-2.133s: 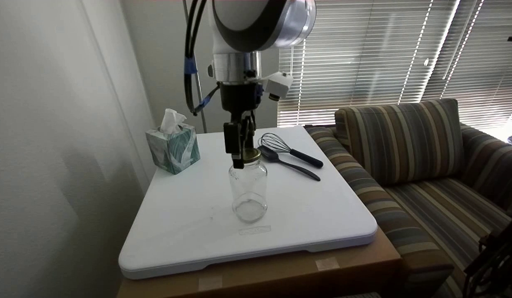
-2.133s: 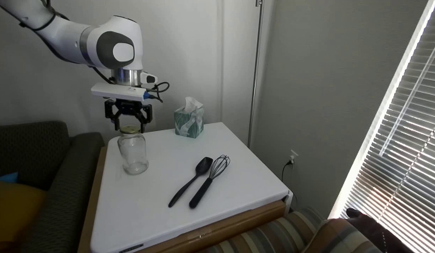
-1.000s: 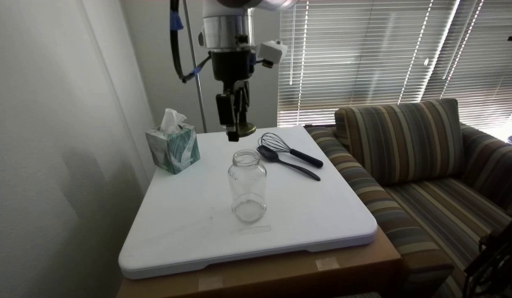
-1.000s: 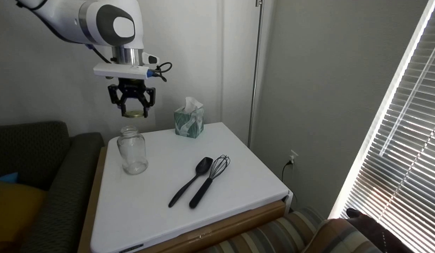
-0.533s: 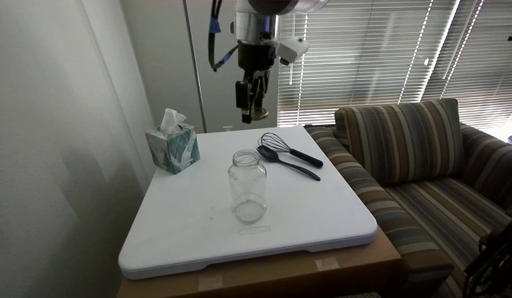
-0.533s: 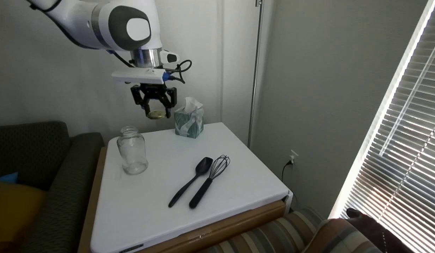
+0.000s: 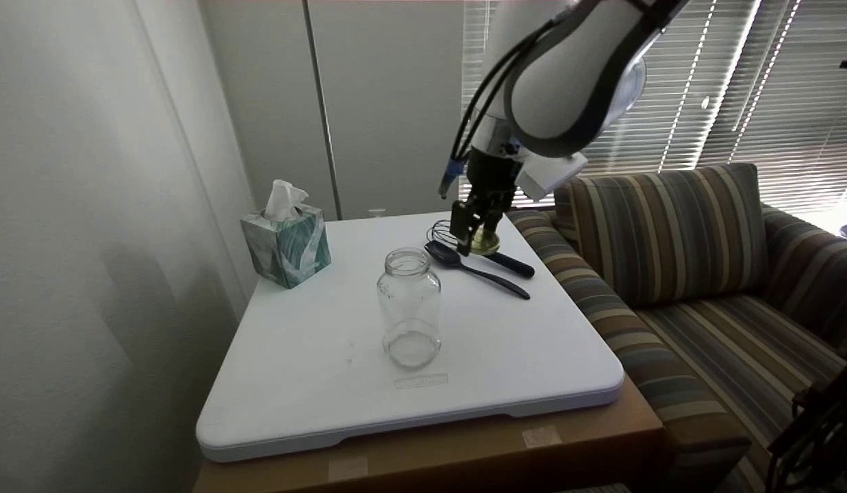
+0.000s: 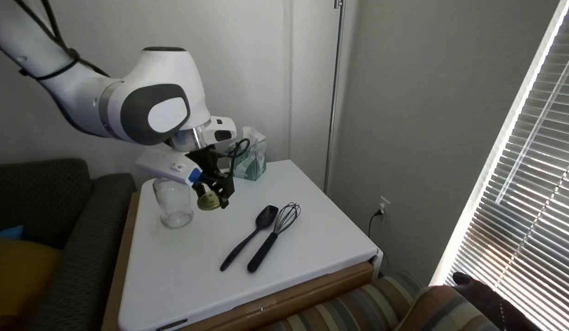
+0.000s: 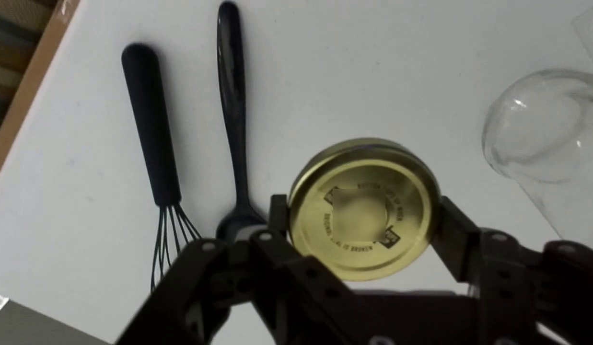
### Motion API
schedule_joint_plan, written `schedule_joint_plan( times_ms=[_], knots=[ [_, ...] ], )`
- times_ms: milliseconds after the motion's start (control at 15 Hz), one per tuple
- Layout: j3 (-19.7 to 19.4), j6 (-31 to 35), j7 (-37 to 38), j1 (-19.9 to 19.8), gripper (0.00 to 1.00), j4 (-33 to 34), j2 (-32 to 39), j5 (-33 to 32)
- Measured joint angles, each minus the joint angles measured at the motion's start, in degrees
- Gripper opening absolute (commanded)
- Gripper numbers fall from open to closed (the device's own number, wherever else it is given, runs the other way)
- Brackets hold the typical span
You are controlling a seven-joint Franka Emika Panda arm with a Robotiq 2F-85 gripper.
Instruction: Place the lid of the jar on the table
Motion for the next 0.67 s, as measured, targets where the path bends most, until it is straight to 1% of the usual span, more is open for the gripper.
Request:
schedule_joint_plan(
  times_ms=[200,333,467,667],
  knots=[
    [-0.14,4.19,3.35,0.08,0.48,-5.56,-0.14,0.96],
    [0.10,5.94,4.41,0.09,0.48,-8.46,-0.09,2.96],
    [0.35,7.37,5.25,0.14,0.48,-10.79,-0.01,5.03],
    [0.08,8.78,8.72,0.64,0.48,-13.39,0.26,7.31]
  ],
)
